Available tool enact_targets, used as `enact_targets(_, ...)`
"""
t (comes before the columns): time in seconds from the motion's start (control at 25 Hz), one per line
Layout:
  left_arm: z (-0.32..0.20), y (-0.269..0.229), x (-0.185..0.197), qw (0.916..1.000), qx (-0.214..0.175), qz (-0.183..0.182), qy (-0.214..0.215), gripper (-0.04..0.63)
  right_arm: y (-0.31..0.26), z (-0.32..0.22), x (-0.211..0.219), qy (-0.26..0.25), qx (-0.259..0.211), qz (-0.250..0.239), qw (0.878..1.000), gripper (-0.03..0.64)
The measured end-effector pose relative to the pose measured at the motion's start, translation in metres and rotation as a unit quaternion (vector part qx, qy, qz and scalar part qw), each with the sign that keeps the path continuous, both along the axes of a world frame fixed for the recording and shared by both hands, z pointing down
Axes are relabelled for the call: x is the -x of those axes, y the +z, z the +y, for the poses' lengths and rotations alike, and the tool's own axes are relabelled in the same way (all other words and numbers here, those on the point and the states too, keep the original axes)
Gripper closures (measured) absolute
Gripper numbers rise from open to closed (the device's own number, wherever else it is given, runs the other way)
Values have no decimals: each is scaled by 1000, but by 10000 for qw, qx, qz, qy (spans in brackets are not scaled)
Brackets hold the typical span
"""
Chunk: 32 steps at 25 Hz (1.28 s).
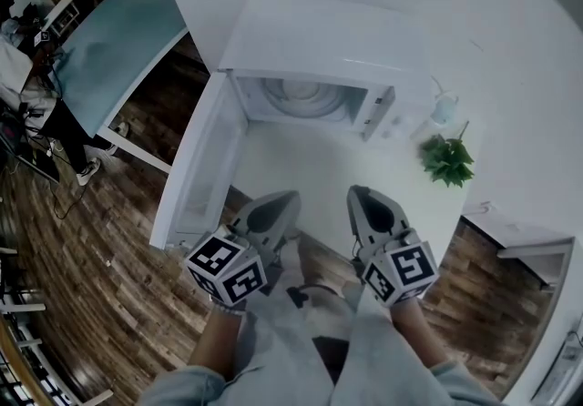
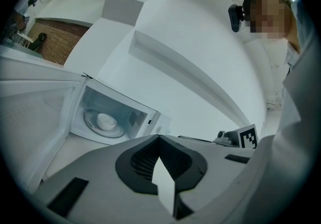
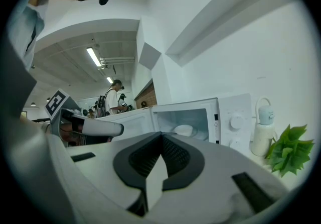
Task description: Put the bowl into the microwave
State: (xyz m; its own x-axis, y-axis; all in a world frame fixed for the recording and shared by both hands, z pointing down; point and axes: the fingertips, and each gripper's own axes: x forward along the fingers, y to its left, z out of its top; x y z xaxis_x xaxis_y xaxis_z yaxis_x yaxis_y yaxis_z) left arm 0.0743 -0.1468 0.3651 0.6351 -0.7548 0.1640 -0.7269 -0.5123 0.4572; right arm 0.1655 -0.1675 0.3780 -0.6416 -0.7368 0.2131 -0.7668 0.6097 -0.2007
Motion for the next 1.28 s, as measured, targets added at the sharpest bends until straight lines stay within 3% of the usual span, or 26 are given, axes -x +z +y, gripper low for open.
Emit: enact_targets(1.28,7,8,-1,9998,61,-6,192,597,10,6,12,-203,94,115,9997,618)
